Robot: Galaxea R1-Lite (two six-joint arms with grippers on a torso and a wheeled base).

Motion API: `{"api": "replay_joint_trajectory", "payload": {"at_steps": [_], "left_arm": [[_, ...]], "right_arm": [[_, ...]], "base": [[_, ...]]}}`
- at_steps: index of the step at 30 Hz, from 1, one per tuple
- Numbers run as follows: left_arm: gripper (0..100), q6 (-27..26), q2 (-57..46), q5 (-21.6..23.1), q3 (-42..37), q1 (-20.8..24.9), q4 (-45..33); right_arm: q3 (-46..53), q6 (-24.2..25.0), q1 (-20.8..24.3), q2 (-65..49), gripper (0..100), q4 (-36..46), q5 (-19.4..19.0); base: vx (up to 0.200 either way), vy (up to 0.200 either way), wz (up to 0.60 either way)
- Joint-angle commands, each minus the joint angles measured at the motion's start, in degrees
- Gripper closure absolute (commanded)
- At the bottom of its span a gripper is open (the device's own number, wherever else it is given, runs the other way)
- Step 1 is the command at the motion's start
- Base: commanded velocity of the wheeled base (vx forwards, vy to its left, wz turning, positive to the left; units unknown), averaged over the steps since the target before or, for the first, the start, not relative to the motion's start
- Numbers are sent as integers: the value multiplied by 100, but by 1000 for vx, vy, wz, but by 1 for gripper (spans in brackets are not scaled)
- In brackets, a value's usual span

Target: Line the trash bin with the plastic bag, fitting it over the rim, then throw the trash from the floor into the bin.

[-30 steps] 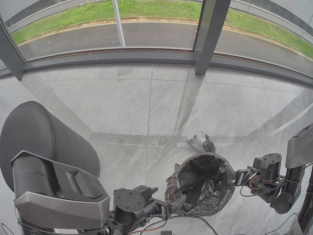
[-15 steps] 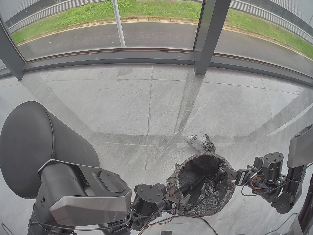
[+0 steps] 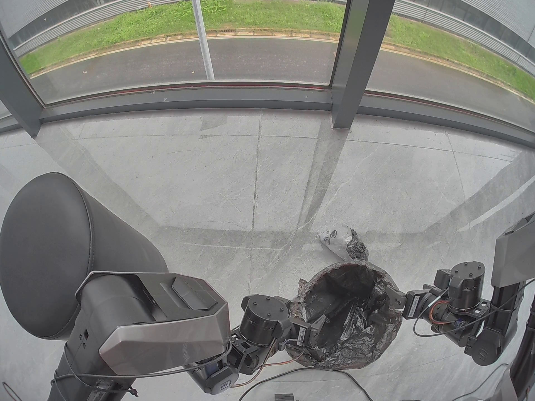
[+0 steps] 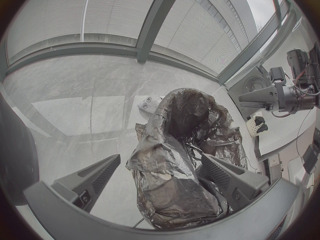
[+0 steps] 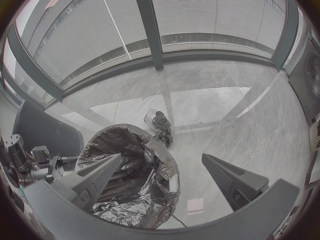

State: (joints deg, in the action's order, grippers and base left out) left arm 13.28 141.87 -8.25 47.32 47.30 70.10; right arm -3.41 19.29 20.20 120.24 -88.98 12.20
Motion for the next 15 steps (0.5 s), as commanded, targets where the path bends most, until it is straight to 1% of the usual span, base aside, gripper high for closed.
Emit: {"api": "replay_joint_trajectory", "payload": {"at_steps": [1,11,12,15], "left_arm": [[0,8,95,-1,119,-10,-22],[0,8,104,-1,233,-1,-110],[100,8,104,-10,233,7,-110],[100,17,112,-1,233,16,-101]], "right_arm": [[-1,-4,2,44,0,-102,1],[16,5,2,17,0,-102,1],[34,5,2,26,0,-102,1],[34,5,2,26,0,-102,1]], "base": [[0,0,0],[0,0,0],[0,0,0],[0,0,0]]}}
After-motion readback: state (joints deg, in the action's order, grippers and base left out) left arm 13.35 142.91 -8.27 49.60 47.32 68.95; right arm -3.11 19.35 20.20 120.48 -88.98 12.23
